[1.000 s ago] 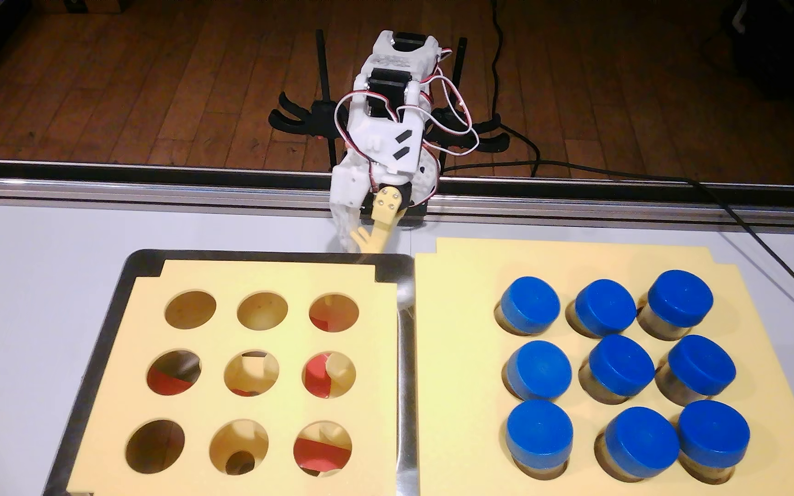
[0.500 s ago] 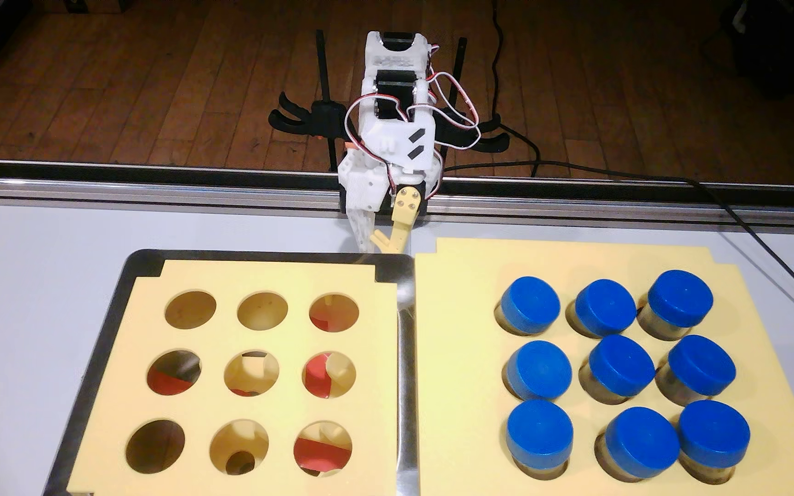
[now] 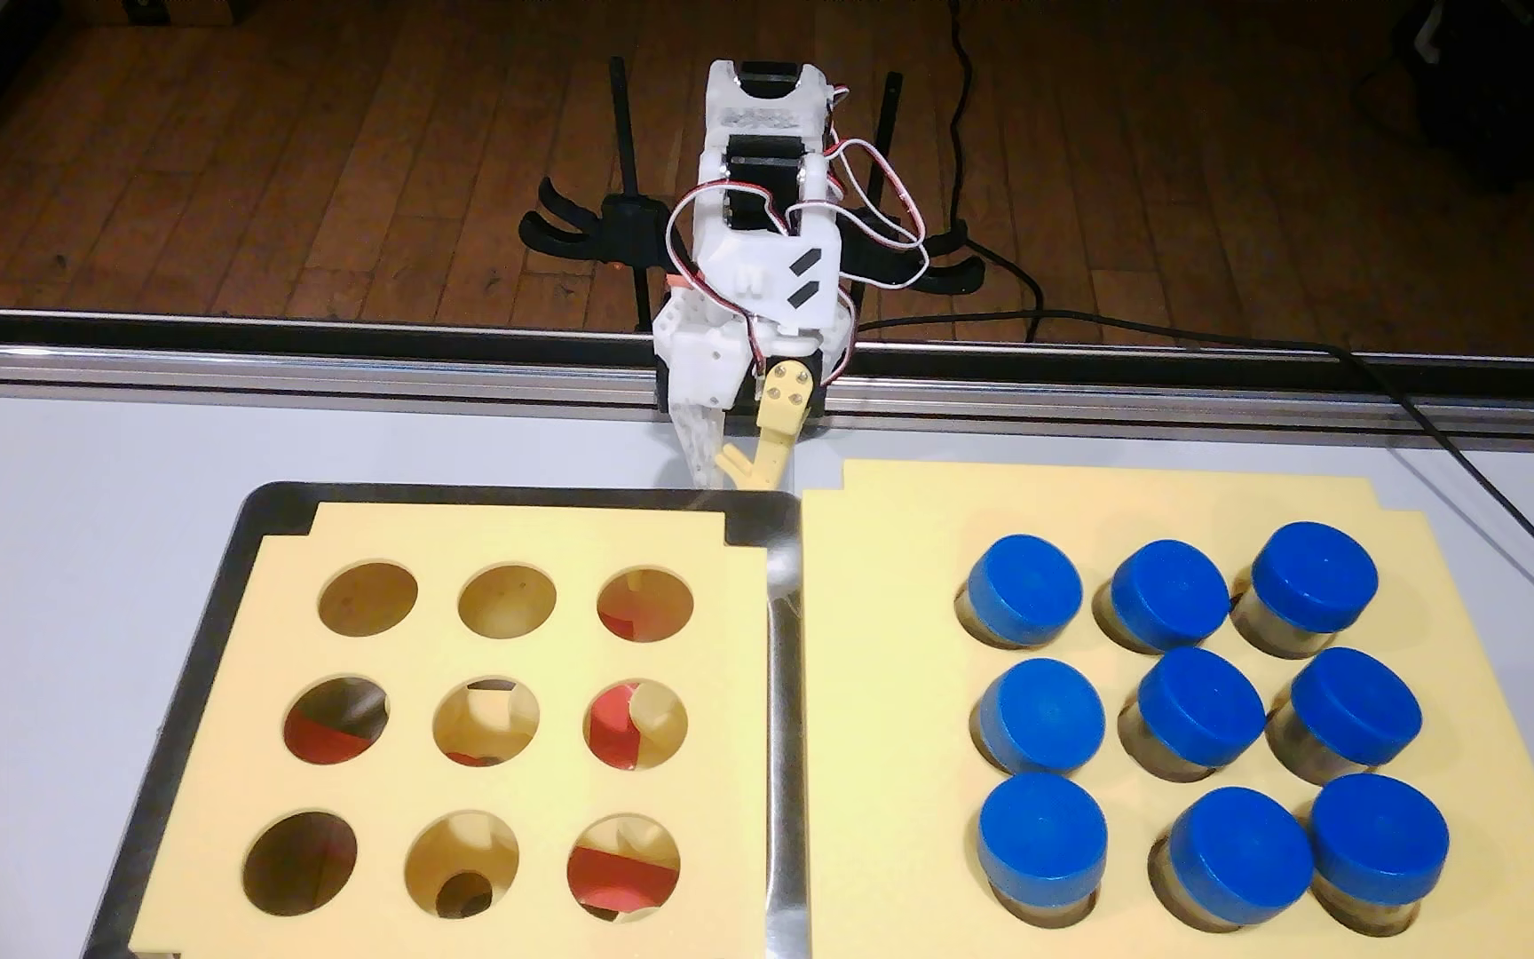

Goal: Move the test tubes

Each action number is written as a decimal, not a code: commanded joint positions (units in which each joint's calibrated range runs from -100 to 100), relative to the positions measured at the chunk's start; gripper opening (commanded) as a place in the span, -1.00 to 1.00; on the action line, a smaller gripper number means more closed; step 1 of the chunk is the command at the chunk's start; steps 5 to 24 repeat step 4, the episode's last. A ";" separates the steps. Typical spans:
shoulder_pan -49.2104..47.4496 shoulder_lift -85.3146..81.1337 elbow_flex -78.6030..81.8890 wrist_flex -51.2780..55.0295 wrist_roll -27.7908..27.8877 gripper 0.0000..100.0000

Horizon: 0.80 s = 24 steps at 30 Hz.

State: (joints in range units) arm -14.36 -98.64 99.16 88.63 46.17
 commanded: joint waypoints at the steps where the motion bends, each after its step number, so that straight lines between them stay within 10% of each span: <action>1: -0.27 -0.23 0.75 0.56 -0.04 -0.99; 24: -0.27 -0.23 0.75 0.56 -0.04 -0.99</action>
